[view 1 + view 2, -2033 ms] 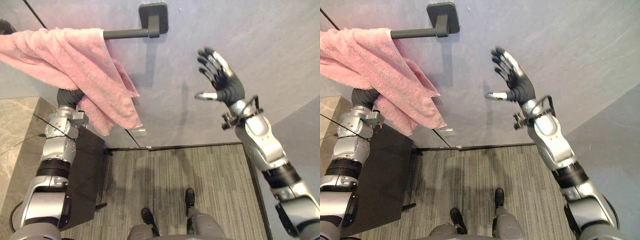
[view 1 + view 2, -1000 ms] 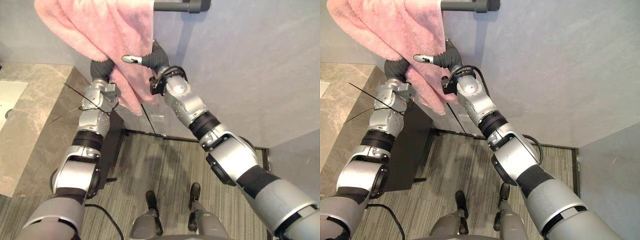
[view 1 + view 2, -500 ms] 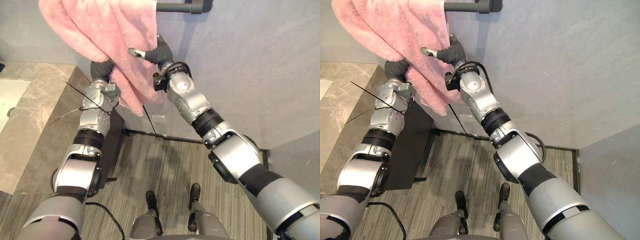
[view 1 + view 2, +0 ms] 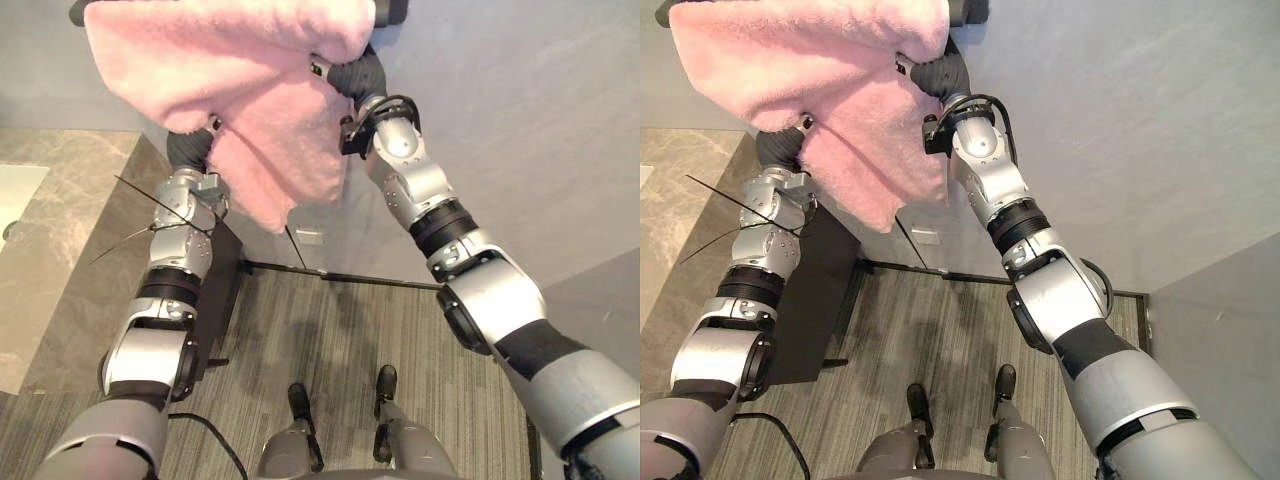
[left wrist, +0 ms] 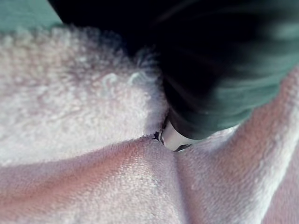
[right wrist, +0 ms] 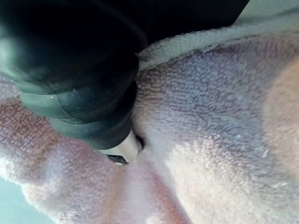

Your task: Organize washtable

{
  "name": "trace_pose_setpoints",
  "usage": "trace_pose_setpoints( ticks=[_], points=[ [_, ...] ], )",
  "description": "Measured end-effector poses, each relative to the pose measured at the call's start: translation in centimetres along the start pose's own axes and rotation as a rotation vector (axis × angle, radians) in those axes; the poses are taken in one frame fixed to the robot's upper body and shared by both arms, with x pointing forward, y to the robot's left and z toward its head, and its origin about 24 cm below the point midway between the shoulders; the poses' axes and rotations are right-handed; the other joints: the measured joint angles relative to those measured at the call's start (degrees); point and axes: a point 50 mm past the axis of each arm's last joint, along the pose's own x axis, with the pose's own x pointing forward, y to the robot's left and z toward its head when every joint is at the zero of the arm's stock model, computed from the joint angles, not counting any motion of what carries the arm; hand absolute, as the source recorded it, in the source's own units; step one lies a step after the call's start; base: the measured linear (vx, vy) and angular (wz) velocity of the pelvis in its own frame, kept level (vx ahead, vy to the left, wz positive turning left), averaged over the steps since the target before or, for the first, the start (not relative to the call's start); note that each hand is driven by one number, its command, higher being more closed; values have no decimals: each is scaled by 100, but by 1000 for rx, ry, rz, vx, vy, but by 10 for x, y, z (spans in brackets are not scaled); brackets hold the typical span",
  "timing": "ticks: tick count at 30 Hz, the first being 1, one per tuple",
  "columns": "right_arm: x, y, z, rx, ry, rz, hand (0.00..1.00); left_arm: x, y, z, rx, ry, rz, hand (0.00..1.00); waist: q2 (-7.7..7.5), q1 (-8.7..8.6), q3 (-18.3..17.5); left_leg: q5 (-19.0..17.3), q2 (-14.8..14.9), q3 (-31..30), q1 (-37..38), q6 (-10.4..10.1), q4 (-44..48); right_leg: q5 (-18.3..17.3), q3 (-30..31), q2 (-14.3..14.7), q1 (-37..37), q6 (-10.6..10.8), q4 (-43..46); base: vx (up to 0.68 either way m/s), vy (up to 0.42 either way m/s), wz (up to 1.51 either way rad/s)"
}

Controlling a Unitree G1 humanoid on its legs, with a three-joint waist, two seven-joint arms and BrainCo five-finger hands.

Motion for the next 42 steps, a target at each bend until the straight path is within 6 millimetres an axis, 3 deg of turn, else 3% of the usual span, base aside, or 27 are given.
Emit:
trace_pose_setpoints(
  ticks=[4, 5, 12, 17, 21, 28, 35, 42],
  points=[
    [-2, 1, -6, 1, 14, 17, 100, -1, 6, -7, 1, 37, 25, 100, -1, -7, -1, -1, 7, 23, 13, 1, -22, 0, 26, 14, -3, 0, 0, 9, 59, -4],
    [-3, 1, -7, 1, 16, 23, 0, -1, 8, -8, -4, 41, 34, 0, -3, -6, 0, -1, 11, 29, 14, 1, -22, 0, 31, 20, -5, 0, 0, 10, 59, -3],
    [-4, 6, -9, -21, 18, 63, 0, -4, 25, -17, -27, 88, 94, 0, -26, -16, -4, -2, 19, 74, 39, 1, -25, -1, 75, 35, -7, 1, 0, 12, 62, -4],
    [-8, -8, -11, -35, 18, 77, 0, -6, 28, -24, -26, 129, 74, 0, -95, -1, -6, -3, 17, 72, 38, 1, -24, -1, 72, 32, -6, 1, 0, 8, 73, 0],
    [-13, -16, -12, -48, 18, 97, 0, -9, 48, -18, 28, 142, 87, 0, -107, -20, -8, -2, 19, 122, 69, 1, -7, 0, 114, 40, -4, 0, 1, 9, 58, -6],
    [-31, -56, -30, -94, 81, 67, 0, -17, 102, 4, 189, 167, 188, 0, -205, -36, -65, -4, 21, 175, 139, 1, 9, 2, 175, 50, 32, 1, 0, 3, 65, -4],
    [-53, -97, -38, -155, 131, 9, 0, -36, 145, 9, 165, 185, 350, 0, -303, -80, -123, -11, 12, 342, 236, 2, 9, 13, 334, 58, 40, 22, -1, -12, 57, -11],
    [-75, -123, -46, -162, 156, -45, 0, -41, 154, 11, 132, 182, 399, 0, -312, -144, -175, -12, 16, 451, 296, 1, 7, 5, 420, 76, 40, 36, -2, -15, 51, -8]
  ],
)
